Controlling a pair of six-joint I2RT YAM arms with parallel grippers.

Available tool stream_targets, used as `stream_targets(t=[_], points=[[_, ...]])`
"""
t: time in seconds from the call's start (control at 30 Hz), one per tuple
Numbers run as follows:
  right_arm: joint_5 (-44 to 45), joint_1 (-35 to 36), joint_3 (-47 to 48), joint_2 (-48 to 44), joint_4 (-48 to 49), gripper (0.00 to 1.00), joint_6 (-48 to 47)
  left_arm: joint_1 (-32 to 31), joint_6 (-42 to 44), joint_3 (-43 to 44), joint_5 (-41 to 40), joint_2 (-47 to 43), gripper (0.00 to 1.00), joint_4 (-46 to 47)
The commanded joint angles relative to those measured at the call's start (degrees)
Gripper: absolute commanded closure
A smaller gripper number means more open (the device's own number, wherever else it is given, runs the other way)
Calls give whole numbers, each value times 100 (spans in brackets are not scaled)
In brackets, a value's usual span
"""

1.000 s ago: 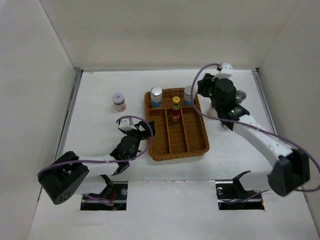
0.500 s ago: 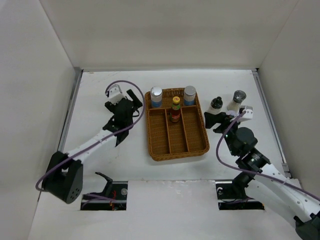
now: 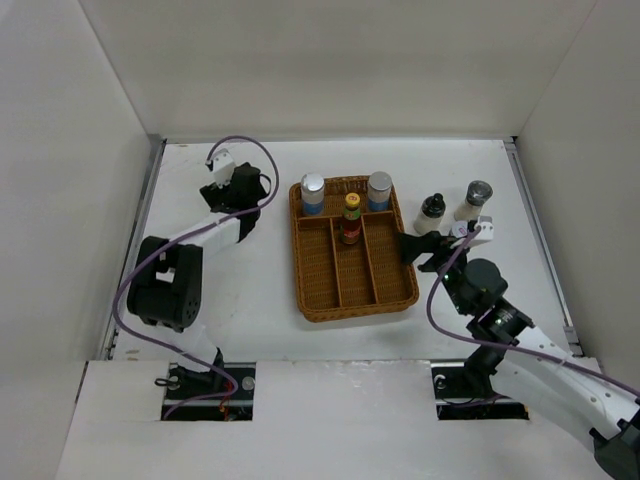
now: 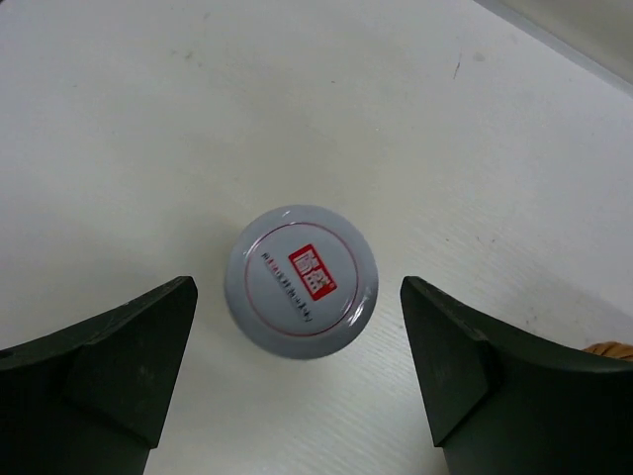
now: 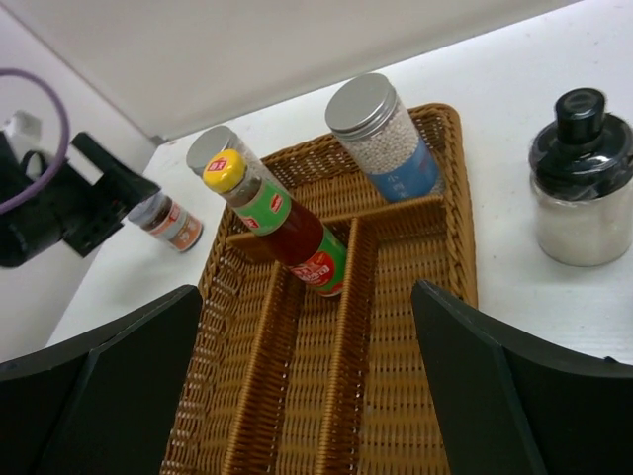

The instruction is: Organize the condiment bottles

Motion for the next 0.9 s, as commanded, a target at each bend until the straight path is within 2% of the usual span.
stream_targets(t=[0.0,0.1,0.2,0.3,0.37,0.47,0.6,0.73,0.87], points=[[-251,113,-11,142,462,6,89,11,224,514,216,301,16,9],[-304,149,-2,187,480,5,89,89,250,629,137,530,17,44],[-304,149,-2,196,480,5,89,151,268,734,172,671,25,45],[-286,149,-2,196,480,5,80,169,312,691,189,698,40,115],[-269,149,-2,161,480,5,71,186,321,629,199,707,54,150],[-242,149,-11,125,462,4,63,178,268,296,111,366,70,272],[-233,149,-19,134,471,4,62,-146,329,-398,-39,-784,75,458],[-190,131,-28,117,462,3,54,-971,426,-707,-4,-2024,75,-7],[-102,149,-28,73,436,3,54,-1798,514,-646,49,-2597,74,-491]])
